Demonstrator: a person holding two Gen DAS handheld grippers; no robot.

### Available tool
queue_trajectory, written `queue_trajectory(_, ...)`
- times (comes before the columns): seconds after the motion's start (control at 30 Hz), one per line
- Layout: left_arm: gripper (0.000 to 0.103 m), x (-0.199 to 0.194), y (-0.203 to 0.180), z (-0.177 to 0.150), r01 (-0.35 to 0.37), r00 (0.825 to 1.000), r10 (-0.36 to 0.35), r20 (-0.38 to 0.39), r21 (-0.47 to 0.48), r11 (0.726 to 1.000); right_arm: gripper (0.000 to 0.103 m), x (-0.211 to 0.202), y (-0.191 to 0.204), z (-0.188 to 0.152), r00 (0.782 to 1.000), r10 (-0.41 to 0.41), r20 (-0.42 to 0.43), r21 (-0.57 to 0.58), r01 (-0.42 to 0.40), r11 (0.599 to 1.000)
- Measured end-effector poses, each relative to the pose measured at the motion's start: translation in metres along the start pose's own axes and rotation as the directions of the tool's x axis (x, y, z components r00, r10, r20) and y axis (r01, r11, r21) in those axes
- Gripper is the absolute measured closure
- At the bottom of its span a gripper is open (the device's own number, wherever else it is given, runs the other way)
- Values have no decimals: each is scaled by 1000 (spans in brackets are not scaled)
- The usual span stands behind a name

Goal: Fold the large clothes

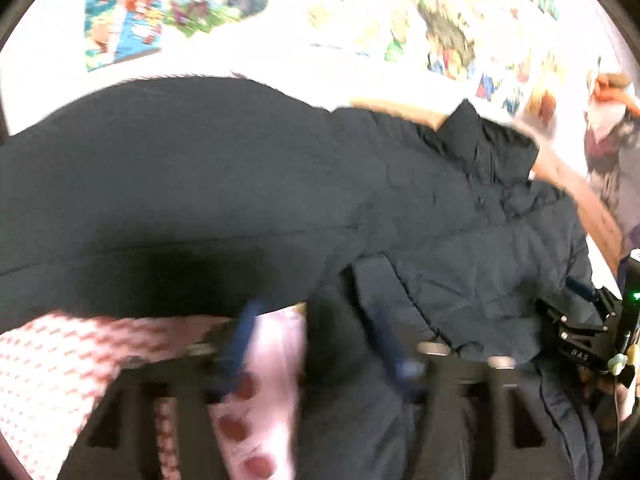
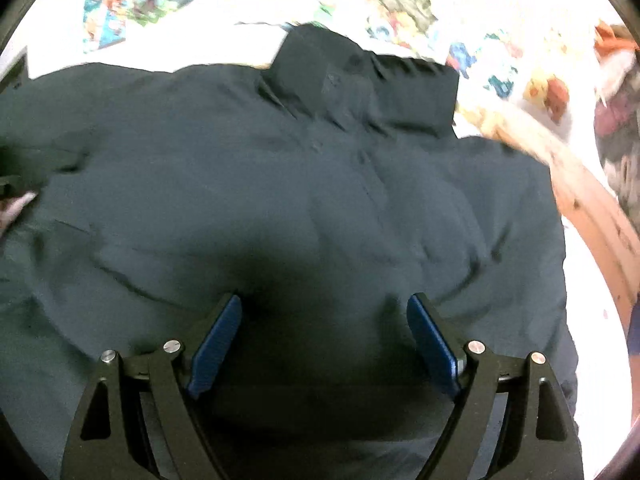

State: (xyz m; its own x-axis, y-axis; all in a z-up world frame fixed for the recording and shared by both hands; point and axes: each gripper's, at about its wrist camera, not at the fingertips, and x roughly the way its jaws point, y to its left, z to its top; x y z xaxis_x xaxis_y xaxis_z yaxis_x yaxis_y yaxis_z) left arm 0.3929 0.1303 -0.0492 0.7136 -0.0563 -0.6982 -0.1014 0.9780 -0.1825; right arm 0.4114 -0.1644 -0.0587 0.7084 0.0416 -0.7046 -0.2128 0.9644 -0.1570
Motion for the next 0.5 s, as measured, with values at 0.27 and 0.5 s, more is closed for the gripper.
queue_trajectory(0.27, 18, -79, 89, -16, 4, 993, 27, 112, -270, 963, 22, -14, 90, 44, 994, 109, -32, -145, -112, 983)
queue_trajectory(0.5, 18, -100, 199, -37, 110, 976, 30, 215, -609, 785, 22, 3, 138, 62, 991, 130, -39, -120, -134, 984)
